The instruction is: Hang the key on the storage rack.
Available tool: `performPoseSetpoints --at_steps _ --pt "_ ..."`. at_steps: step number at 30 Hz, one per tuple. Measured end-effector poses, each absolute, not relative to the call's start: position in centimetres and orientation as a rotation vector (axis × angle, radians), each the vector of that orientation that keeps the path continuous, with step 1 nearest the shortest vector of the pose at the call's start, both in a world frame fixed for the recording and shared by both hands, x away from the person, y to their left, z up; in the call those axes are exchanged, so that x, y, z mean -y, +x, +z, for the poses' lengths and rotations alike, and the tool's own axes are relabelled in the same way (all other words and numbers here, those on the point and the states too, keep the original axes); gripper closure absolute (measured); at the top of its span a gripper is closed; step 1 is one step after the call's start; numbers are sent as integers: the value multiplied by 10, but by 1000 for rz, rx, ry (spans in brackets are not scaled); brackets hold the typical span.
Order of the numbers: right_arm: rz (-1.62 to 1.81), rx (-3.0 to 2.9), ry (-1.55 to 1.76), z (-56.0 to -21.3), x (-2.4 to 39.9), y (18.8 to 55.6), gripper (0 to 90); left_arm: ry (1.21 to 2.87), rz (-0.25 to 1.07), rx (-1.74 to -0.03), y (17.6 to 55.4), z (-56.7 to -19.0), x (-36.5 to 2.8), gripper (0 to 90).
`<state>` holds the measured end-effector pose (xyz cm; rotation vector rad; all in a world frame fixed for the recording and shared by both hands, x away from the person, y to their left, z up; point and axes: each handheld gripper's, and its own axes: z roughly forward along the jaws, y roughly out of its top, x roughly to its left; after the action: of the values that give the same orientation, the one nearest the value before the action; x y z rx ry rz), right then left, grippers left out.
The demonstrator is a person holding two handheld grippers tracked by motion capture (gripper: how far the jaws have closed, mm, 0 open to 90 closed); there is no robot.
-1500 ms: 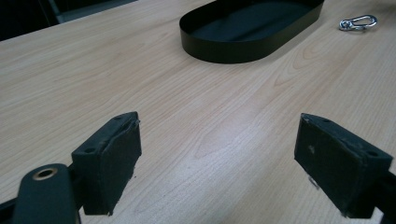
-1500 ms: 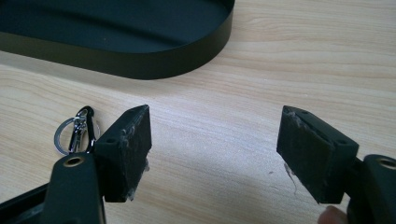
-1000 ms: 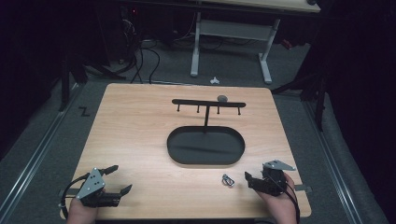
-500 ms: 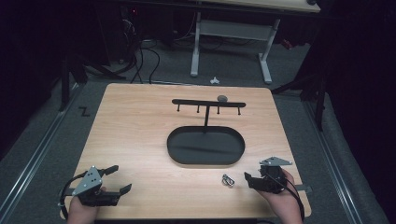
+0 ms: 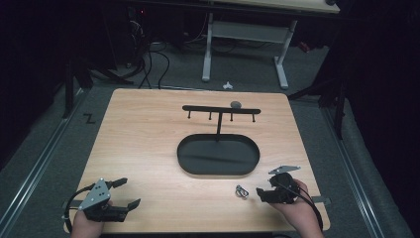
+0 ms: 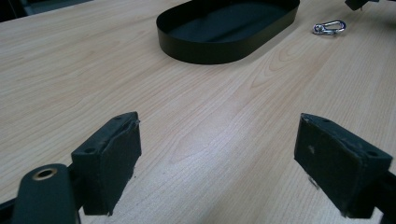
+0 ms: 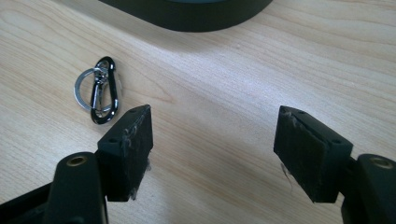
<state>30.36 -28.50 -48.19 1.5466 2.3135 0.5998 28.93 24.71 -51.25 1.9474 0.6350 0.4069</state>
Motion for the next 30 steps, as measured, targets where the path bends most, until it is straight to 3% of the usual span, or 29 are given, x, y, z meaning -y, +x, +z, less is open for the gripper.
performPoseSetpoints --at_steps 10,30 --pt "483 -2404 1565 -475 282 314 218 1955 398 -643 289 -514 -248 153" --pt "318 -2528 1503 -468 263 323 201 1963 395 -633 290 -515 -245 153"
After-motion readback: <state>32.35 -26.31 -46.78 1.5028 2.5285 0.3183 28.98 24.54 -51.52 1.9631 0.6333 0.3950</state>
